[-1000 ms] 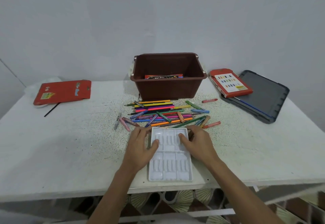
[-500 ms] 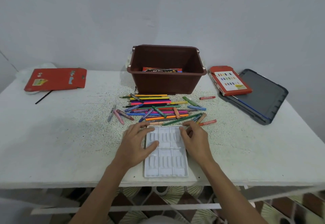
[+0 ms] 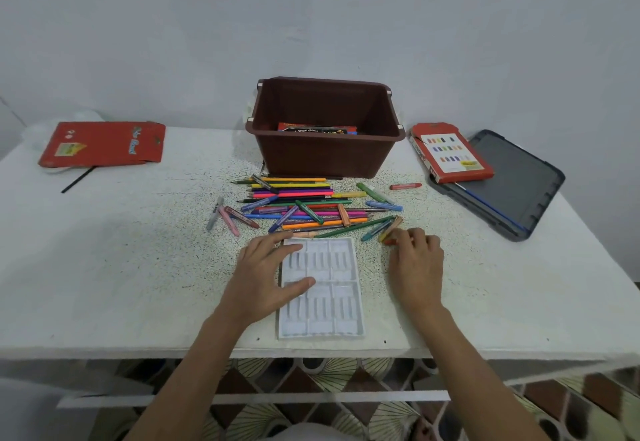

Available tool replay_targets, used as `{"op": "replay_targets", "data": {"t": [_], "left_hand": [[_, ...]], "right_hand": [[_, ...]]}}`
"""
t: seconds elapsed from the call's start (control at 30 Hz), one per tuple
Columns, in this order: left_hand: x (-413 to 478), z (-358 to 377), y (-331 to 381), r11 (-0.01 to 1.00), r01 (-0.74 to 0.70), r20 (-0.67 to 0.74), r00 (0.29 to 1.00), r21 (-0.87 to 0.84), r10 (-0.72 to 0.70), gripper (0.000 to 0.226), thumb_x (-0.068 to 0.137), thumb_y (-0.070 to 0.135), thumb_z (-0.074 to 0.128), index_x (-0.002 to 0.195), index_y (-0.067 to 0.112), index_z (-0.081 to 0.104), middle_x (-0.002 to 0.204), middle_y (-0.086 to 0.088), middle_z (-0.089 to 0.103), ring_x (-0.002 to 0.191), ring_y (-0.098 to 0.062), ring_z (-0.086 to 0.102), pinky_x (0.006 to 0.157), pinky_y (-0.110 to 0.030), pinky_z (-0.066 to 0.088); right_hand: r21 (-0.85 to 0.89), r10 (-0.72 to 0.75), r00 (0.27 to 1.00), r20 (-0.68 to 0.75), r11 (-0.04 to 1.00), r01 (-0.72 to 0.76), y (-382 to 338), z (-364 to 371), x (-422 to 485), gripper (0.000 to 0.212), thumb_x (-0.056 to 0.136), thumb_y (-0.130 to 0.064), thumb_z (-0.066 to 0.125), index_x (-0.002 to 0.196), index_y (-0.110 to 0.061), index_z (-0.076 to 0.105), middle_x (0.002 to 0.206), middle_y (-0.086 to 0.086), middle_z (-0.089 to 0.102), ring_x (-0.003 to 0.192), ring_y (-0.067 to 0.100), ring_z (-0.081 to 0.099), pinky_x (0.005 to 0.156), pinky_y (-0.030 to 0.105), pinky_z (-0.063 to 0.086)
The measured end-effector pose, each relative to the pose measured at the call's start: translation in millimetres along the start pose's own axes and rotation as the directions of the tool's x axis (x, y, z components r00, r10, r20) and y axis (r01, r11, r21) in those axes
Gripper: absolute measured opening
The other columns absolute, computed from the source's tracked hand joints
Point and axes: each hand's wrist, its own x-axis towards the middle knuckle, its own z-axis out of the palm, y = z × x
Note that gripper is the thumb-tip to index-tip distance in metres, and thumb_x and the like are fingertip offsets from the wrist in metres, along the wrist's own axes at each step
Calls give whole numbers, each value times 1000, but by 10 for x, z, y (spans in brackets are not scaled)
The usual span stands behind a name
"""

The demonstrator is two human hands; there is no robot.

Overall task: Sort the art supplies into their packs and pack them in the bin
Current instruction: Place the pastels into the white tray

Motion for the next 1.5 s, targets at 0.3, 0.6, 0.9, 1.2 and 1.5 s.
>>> {"op": "replay_targets", "data": {"t": [0.3,0.6,0.9,1.2,1.5], "left_hand": [[-6,-6,10,1000,21,4,1000,-9,-21,65,78,71,58,128,28,61,139,11,49,127,-15,44,102,-47,38],[1,-5,6,999,29,6,1000,-16,-29,66,77,71,59,127,28,62,140,12,48,127,-13,46,102,-44,37],[9,-2,6,999,31,3,1000,-12,-31,66,77,71,59,125,27,64,139,10,50,126,-14,48,102,-44,38],[8,-3,7,999,52,13,999,-13,-52,65,76,72,58,125,30,63,139,14,48,127,-11,45,101,-36,31],[8,-7,4,998,59,19,998,-18,-59,67,75,73,57,125,29,63,140,13,48,126,-12,46,101,-36,31]], "right_hand": [[442,-51,998,29,896,33,-212,-197,-13,19,97,-13,55,114,-13,62,101,1,59,88,16,48,73,34,45],[730,-93,929,359,647,-218,-476,-440,55,29,96,-14,59,118,-32,56,74,-6,68,73,0,64,65,12,49],[625,-118,888,445,751,-214,-460,-309,31,39,96,-18,60,134,-24,56,85,-5,62,75,5,60,67,20,50],[580,-118,866,486,784,-219,-487,-297,107,52,95,-18,61,142,-29,43,78,-4,61,72,3,58,62,17,43],[585,-64,918,390,787,-194,-361,-302,150,32,97,-20,55,129,-19,57,83,-3,62,66,7,56,60,22,45]]}}
